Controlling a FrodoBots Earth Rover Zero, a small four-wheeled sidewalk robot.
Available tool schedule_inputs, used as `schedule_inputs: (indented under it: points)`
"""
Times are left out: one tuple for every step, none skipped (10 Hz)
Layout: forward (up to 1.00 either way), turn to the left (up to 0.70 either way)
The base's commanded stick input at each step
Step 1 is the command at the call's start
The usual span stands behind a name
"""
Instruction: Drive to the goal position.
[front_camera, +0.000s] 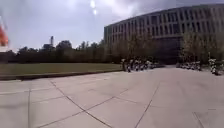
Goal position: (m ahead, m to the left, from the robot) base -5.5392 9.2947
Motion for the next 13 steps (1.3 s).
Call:
schedule_inputs:
  points:
    - [0.0, 0.7]
    - [0.0, 0.7]
    - [0.0, 0.7]
    - [0.0, 0.7]
    - [0.0, 0.7]
    - [0.0, 0.7]
    - [0.0, 0.7]
    - [0.0, 0.7]
    - [0.0, 0.7]
    - [0.0, 0.7]
    - [0.0, 0.7]
    - [0.0, 0.7]
    - [0.0, 0.7]
